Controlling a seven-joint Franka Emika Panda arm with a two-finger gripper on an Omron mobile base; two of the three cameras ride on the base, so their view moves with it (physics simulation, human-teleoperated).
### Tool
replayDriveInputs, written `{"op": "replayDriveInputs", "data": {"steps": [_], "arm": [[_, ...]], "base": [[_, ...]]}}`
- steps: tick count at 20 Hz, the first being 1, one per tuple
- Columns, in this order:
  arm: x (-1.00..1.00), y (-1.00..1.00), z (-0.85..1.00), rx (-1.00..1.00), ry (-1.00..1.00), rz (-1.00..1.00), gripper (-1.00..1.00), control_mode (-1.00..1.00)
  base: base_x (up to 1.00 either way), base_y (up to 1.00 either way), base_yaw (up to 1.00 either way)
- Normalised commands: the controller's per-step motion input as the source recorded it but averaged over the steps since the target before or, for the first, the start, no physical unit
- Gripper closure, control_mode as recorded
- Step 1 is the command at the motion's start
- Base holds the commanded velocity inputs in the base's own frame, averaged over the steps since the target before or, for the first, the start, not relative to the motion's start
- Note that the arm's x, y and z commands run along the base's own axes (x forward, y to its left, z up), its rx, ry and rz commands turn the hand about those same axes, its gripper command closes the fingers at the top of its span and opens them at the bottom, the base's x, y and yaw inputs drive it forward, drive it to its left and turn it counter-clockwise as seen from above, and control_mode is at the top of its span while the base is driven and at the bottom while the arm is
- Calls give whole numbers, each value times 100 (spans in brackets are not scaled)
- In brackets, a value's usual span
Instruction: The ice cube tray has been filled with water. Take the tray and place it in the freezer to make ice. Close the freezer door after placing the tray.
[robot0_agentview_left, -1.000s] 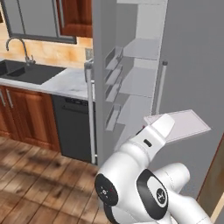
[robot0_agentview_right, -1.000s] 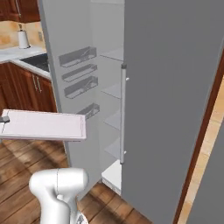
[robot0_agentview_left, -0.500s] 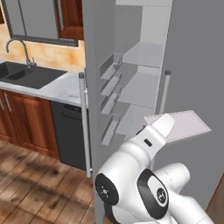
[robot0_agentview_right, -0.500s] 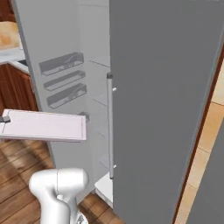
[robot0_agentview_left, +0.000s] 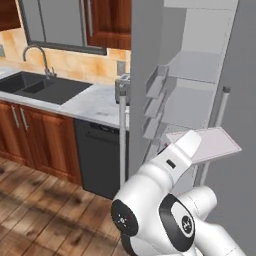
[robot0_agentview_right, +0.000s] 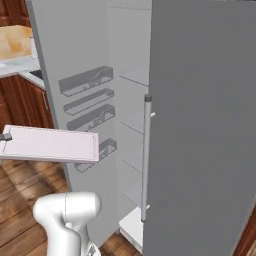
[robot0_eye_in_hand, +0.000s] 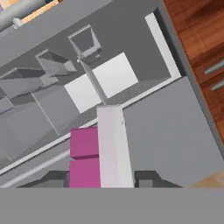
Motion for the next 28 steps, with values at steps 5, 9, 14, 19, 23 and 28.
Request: {"op": "replayDriveInputs", "data": {"steps": [5, 9, 14, 19, 23, 28], "arm": [[0, 0, 0, 0, 0, 0, 100, 100], [0, 0, 0, 0, 0, 0, 100, 100], [0, 0, 0, 0, 0, 0, 100, 100], [0, 0, 0, 0, 0, 0, 100, 100], [0, 0, 0, 0, 0, 0, 100, 100], [0, 0, 0, 0, 0, 0, 100, 100]], "base": [[53, 31, 1], [4, -9, 0], [-13, -39, 0], [-13, -40, 2], [-2, -33, 3], [16, -4, 6]]}}
